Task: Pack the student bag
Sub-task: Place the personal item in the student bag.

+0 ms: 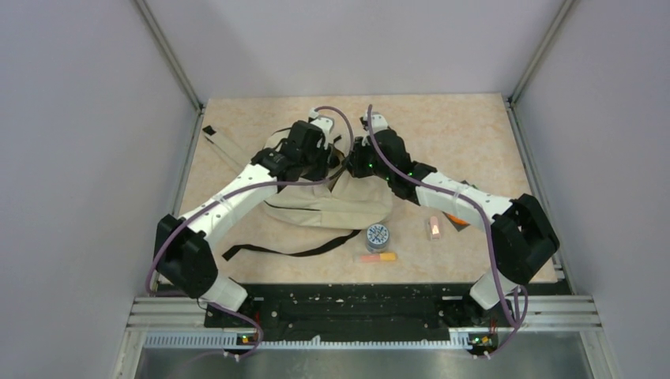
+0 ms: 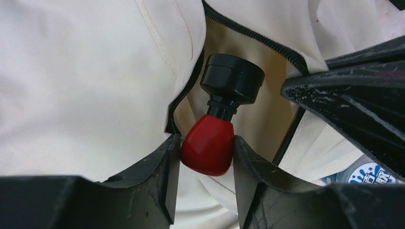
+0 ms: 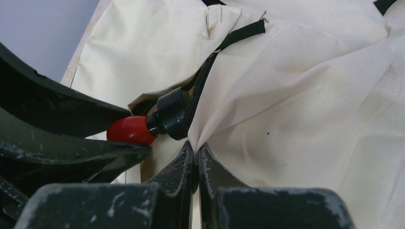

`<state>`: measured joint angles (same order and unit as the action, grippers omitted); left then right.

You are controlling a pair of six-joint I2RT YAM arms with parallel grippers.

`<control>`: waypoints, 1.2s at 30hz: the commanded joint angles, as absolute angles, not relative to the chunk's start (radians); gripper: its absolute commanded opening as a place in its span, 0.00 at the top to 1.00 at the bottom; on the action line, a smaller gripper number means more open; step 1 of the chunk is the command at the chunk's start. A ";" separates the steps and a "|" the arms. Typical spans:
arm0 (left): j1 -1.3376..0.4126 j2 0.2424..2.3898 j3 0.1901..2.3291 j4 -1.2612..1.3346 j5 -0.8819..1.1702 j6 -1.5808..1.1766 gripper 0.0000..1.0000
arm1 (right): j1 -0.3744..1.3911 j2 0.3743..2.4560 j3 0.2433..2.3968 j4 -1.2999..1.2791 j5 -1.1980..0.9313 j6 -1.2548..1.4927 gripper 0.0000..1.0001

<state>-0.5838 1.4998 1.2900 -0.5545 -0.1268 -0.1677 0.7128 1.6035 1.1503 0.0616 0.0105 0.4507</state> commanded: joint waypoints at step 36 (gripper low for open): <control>-0.527 1.483 1.126 -0.199 0.147 -0.175 0.37 | 0.699 1.554 1.153 0.186 -0.066 0.494 1.00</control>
<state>-0.5316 1.5425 1.1477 -0.2489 0.1417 -0.1665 0.7063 1.5997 1.1366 0.0895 -0.0471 0.4835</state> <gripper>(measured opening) 0.616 0.013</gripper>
